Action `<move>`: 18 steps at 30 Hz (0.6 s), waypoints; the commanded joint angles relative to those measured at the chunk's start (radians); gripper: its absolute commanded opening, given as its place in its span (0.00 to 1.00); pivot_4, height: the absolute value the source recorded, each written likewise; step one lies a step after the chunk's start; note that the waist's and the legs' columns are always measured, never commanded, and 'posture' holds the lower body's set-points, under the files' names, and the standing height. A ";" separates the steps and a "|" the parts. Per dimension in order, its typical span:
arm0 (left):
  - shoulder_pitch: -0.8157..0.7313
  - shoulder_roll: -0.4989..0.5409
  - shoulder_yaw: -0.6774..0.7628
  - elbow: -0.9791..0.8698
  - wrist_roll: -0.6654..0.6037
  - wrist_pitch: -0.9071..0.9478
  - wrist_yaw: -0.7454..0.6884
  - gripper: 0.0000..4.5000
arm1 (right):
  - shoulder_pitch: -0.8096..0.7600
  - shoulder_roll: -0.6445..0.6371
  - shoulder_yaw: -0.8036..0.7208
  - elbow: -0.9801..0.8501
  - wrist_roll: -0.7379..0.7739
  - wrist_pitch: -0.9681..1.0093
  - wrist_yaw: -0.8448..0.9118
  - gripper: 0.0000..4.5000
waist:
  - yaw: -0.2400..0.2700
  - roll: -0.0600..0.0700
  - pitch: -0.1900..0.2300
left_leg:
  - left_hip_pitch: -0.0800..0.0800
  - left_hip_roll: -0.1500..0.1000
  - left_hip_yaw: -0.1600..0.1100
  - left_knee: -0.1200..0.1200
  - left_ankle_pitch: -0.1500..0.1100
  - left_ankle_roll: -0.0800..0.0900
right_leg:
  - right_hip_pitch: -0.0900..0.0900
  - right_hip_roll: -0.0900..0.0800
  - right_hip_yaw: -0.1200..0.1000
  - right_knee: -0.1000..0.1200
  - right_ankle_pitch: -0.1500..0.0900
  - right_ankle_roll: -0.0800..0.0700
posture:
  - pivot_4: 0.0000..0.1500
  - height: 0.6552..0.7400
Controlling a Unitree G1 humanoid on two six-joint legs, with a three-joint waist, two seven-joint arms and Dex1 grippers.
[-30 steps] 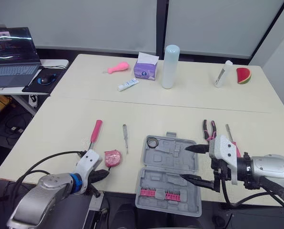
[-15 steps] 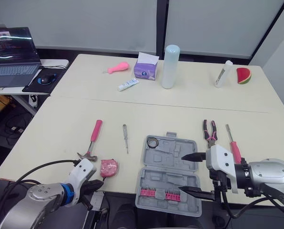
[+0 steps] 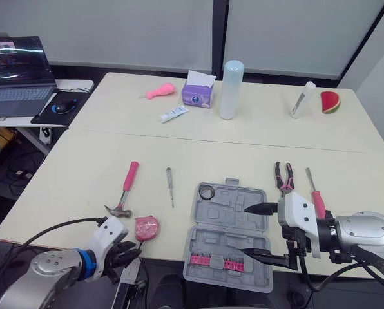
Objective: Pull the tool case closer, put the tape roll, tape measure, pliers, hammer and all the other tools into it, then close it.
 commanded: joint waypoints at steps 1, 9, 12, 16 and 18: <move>0.039 0.057 0.103 -0.005 -0.053 -0.089 -0.140 0.56 | -0.010 0.001 -0.010 -0.054 0.027 0.002 -0.010 1.00 | -0.001 0.000 0.000 | 0.000 0.000 0.000 0.000 0.000 0.000 | 0.000 0.000 0.000 0.000 0.000 0.000 | 1.00 0.72; -0.219 0.174 0.032 0.346 0.033 -0.578 -0.496 1.00 | -0.053 0.021 0.012 -0.095 0.064 0.040 -0.070 1.00 | 0.005 0.003 0.003 | 0.000 0.000 -0.001 -0.001 0.000 0.000 | 0.000 0.000 -0.002 0.000 0.000 0.000 | 1.00 0.72; -0.376 0.173 -0.066 0.522 0.088 -0.759 -0.629 1.00 | -0.058 0.025 0.029 -0.102 0.063 0.051 -0.089 1.00 | 0.003 0.003 0.003 | -0.001 -0.001 0.000 -0.001 0.000 0.000 | -0.001 0.000 -0.002 0.000 0.000 0.000 | 1.00 0.72; -0.546 0.147 -0.183 0.711 0.158 -0.944 -0.742 1.00 | -0.065 0.032 0.052 -0.110 0.058 0.064 -0.117 1.00 | -0.010 0.003 0.003 | -0.004 -0.001 0.002 -0.001 0.001 -0.001 | -0.005 0.000 -0.001 -0.001 0.000 0.000 | 1.00 0.72; -0.584 0.134 -0.214 0.757 0.174 -0.976 -0.761 1.00 | -0.067 0.035 0.056 -0.113 0.061 0.072 -0.131 1.00 | -0.017 0.003 0.003 | -0.004 0.000 0.002 -0.001 0.001 -0.002 | -0.005 0.000 -0.001 0.000 0.000 0.000 | 1.00 0.72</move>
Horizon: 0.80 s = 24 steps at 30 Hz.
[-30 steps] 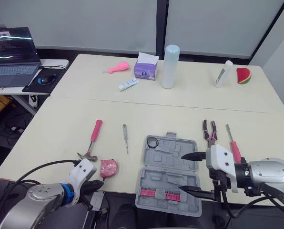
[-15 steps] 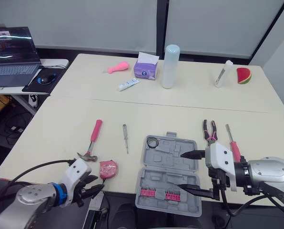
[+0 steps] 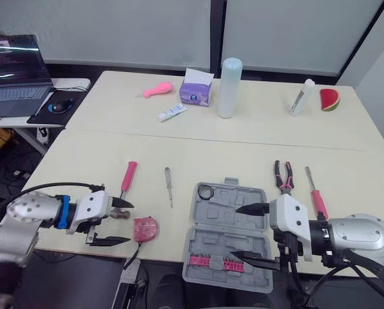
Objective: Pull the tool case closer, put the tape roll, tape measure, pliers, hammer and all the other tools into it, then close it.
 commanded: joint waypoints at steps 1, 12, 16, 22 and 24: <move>-0.048 -0.021 -0.052 0.076 0.034 -0.075 -0.044 1.00 | -0.005 0.008 0.002 -0.038 0.012 0.009 -0.025 1.00 | -0.007 0.000 0.000 | 0.000 0.000 0.000 0.000 0.000 0.000 | 0.000 0.000 0.000 0.001 0.000 0.000 | 1.00 0.72; -0.029 -0.052 -0.096 0.051 0.096 0.014 0.061 1.00 | 0.010 0.012 0.015 -0.039 0.004 0.011 -0.051 1.00 | -0.014 0.000 0.000 | 0.001 0.001 -0.001 0.001 -0.001 0.002 | -0.003 0.001 0.001 0.006 0.000 0.000 | 1.00 0.72; 0.008 -0.063 -0.086 0.048 0.105 0.032 0.109 1.00 | 0.011 0.013 0.020 -0.035 -0.004 0.005 -0.049 1.00 | -0.013 0.000 0.000 | 0.001 0.001 0.000 0.001 0.000 0.001 | -0.003 0.001 0.001 0.006 0.000 0.000 | 1.00 0.72; 0.021 -0.101 -0.093 0.048 0.113 0.051 0.176 1.00 | 0.008 0.017 0.023 -0.031 -0.011 0.001 -0.044 1.00 | -0.011 0.000 0.000 | 0.001 0.001 -0.001 0.001 -0.001 0.002 | -0.002 0.001 0.001 0.007 0.000 0.000 | 1.00 0.72; 0.025 -0.107 -0.094 0.046 0.117 0.054 0.187 1.00 | 0.008 0.017 0.022 -0.030 -0.012 0.002 -0.043 1.00 | -0.011 0.000 0.000 | 0.001 0.001 -0.001 0.001 -0.001 0.002 | -0.002 0.001 0.000 0.007 0.000 0.000 | 1.00 0.72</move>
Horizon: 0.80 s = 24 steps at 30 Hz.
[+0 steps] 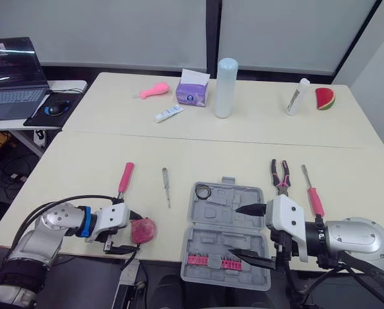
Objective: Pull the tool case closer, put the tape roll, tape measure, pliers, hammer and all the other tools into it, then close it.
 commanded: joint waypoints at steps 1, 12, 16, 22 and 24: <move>0.009 -0.005 0.002 -0.018 0.008 0.009 0.031 1.00 | -0.006 0.002 0.000 -0.027 0.002 -0.014 0.001 1.00 | 0.000 0.000 0.000 | 0.000 0.000 0.000 0.000 0.000 0.000 | 0.000 0.000 0.000 0.000 0.000 0.000 | 1.00 0.72; 0.065 -0.013 -0.014 -0.042 0.029 0.006 0.086 0.87 | -0.009 0.003 -0.004 -0.028 0.002 -0.011 -0.003 1.00 | 0.000 0.000 0.000 | 0.001 0.000 0.000 0.000 0.000 0.000 | 0.001 0.000 0.000 0.000 0.000 0.000 | 1.00 0.72; 0.072 -0.014 -0.012 -0.035 0.032 -0.003 0.104 0.70 | -0.011 0.002 -0.007 -0.026 0.001 -0.013 -0.002 1.00 | 0.000 0.000 0.000 | 0.001 0.000 0.000 0.000 0.000 0.000 | 0.001 0.000 0.000 0.000 0.000 0.000 | 1.00 0.72; 0.077 0.011 0.030 -0.137 -0.030 0.018 0.087 0.70 | -0.006 0.007 -0.034 -0.024 0.006 -0.015 -0.007 1.00 | -0.001 0.000 0.000 | 0.001 0.000 0.000 0.000 0.000 0.000 | 0.001 0.000 0.001 0.000 0.000 0.000 | 1.00 0.72; 0.046 0.027 0.038 -0.225 -0.061 0.038 0.057 0.70 | 0.024 0.015 -0.073 -0.027 0.024 -0.011 -0.020 1.00 | 0.000 0.000 0.000 | 0.000 0.000 0.000 0.000 0.000 0.000 | 0.001 0.000 0.000 0.000 0.000 0.000 | 1.00 0.72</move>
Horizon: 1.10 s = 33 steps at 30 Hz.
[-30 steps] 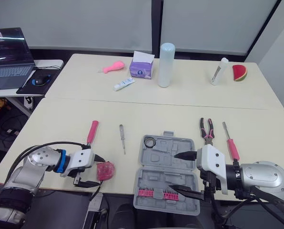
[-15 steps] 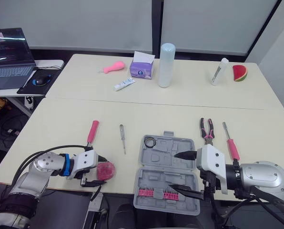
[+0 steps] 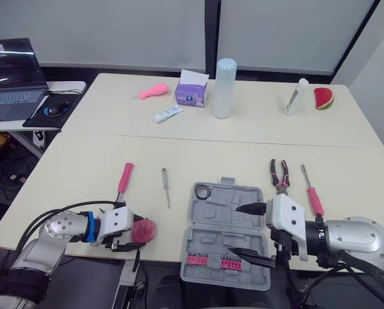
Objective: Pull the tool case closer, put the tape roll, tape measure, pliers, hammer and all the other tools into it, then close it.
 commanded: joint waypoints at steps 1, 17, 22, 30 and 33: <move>-0.050 0.038 0.025 -0.155 -0.062 0.021 -0.051 0.70 | 0.036 0.015 -0.079 -0.027 0.035 -0.009 -0.025 1.00 | 0.005 0.000 0.000 | 0.000 0.000 0.000 0.000 0.000 0.000 | 0.000 0.000 0.000 0.000 0.000 0.000 | 1.00 0.72; -0.377 -0.129 -0.206 -0.444 -0.039 0.332 -0.054 0.70 | 0.028 0.151 -0.073 0.197 0.932 0.142 -0.720 1.00 | -0.005 -0.001 0.000 | 0.000 0.002 0.000 0.000 0.001 -0.001 | 0.003 0.004 0.002 -0.001 0.000 0.000 | 1.00 0.72; -0.372 -0.138 -0.220 -0.476 -0.042 0.349 -0.055 0.70 | -0.049 0.219 0.060 0.288 1.070 0.077 -0.894 1.00 | -0.001 -0.002 0.000 | -0.001 0.000 0.001 0.001 0.001 -0.002 | 0.003 0.004 0.002 -0.001 0.000 0.000 | 1.00 0.72; -0.353 -0.147 -0.224 -0.510 -0.047 0.359 -0.042 0.70 | -0.186 0.333 0.175 0.458 1.111 0.075 -0.944 1.00 | 0.000 -0.002 0.000 | -0.001 0.001 0.000 0.001 0.001 -0.002 | 0.002 0.003 0.002 -0.001 0.000 0.000 | 1.00 0.72; -0.349 -0.151 -0.219 -0.513 -0.048 0.358 -0.033 0.70 | -0.208 0.346 0.189 0.487 1.115 0.087 -0.934 0.96 | 0.001 -0.002 0.000 | -0.001 0.001 0.000 0.001 0.001 -0.002 | 0.002 0.003 0.002 -0.001 0.000 0.000 | 1.00 0.72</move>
